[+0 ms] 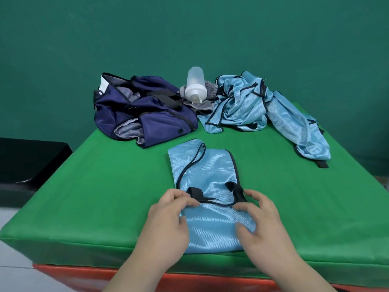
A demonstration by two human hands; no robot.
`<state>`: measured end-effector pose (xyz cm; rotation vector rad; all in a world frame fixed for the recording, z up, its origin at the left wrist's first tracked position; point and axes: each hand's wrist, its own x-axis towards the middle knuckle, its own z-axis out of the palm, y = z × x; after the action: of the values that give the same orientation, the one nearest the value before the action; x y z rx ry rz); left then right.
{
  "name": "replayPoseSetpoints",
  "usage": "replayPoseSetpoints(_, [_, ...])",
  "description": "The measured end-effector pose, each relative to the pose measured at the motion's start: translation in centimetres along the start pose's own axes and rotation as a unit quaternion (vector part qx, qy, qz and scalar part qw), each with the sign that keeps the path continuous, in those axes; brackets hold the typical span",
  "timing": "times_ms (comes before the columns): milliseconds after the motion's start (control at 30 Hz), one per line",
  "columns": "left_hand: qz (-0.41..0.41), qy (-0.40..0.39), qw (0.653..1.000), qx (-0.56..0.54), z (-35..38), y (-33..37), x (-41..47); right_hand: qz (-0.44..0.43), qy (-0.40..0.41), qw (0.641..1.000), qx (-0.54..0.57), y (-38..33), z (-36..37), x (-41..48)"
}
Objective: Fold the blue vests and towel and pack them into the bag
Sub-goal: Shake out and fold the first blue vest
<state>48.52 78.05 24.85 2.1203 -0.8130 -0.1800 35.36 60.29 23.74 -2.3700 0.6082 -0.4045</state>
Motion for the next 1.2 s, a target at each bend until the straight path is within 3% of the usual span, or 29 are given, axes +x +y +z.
replayPoseSetpoints(267, [-0.054,0.067,0.993,-0.086,-0.3,-0.9,1.8,0.033,0.043,0.996,0.069,-1.3,-1.1,0.8])
replayPoseSetpoints(367, [-0.065,0.082,0.989,-0.102,-0.3,-1.1,2.7,0.023,0.066,0.996,0.049,-3.1,-1.7,3.7])
replayPoseSetpoints(700, [-0.086,0.111,0.982,-0.127,-0.6,-1.8,4.3,0.116,0.0,0.993,-0.005,-9.5,0.5,18.4])
replayPoseSetpoints(867, [-0.091,0.11,0.98,-0.136,-0.8,-1.9,4.8,0.163,-0.002,0.982,0.1,-10.3,1.7,21.0])
replayPoseSetpoints(1000, [-0.092,0.108,0.979,-0.144,-1.1,-2.1,4.9,0.131,0.07,0.975,0.166,-10.2,-0.5,19.7])
replayPoseSetpoints(1100, [-0.094,0.096,0.982,-0.134,-1.3,-2.0,4.7,0.127,0.091,0.981,0.114,-8.0,-1.9,16.8])
replayPoseSetpoints(1200, [-0.091,0.086,0.986,-0.113,-1.2,-1.6,4.6,0.158,0.037,0.987,0.003,-4.7,-1.4,14.9])
